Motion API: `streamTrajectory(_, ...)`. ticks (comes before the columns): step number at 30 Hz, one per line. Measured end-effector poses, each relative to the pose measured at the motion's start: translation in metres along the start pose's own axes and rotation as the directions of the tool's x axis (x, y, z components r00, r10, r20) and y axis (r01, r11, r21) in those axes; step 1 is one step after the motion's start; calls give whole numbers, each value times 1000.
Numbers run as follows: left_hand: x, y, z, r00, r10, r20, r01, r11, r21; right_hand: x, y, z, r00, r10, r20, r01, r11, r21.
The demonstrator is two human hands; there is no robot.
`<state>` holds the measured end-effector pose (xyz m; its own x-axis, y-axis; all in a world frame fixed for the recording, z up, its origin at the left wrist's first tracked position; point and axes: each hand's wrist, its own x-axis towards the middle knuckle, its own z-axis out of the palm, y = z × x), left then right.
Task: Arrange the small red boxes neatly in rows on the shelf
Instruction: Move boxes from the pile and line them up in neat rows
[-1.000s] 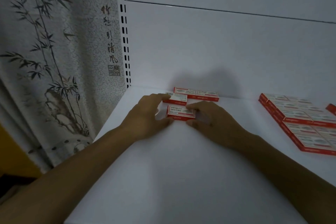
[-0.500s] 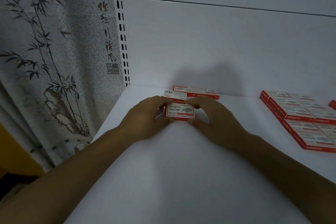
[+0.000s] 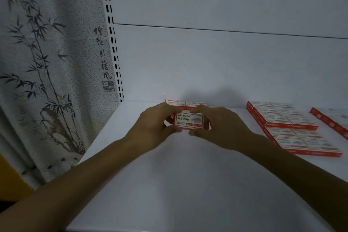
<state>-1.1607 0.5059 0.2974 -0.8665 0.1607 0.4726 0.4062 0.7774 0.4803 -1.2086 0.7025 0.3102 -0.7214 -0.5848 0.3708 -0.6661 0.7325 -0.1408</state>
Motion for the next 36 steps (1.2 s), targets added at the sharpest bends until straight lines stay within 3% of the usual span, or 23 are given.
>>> streamTrajectory(10, 43, 96, 64, 997, 76, -8, -76, 996, -52, -65, 71, -62, 986, 113, -126, -123, 989, -77)
streamTrajectory(18, 67, 168, 118, 984, 175, 31, -176, 984, 21, -117, 137, -102, 979, 190, -78, -195, 978, -73)
streamTrajectory(23, 72, 194, 142, 995, 73, 71, -85, 979, 184, -134, 166, -113, 975, 202, -96, -211, 973, -97)
streamTrajectory(28, 69, 192, 168, 995, 92, 48, -98, 985, 143, -142, 191, -112, 975, 222, -17, -223, 974, -47)
streamTrajectory(32, 72, 177, 190, 998, -53, 32, 49, 994, 101, -134, 194, -93, 977, 204, 57, -207, 977, 46)
streamTrajectory(36, 64, 187, 183, 996, -63, 56, 60, 997, 51, -131, 198, -76, 975, 195, 109, -199, 980, 29)
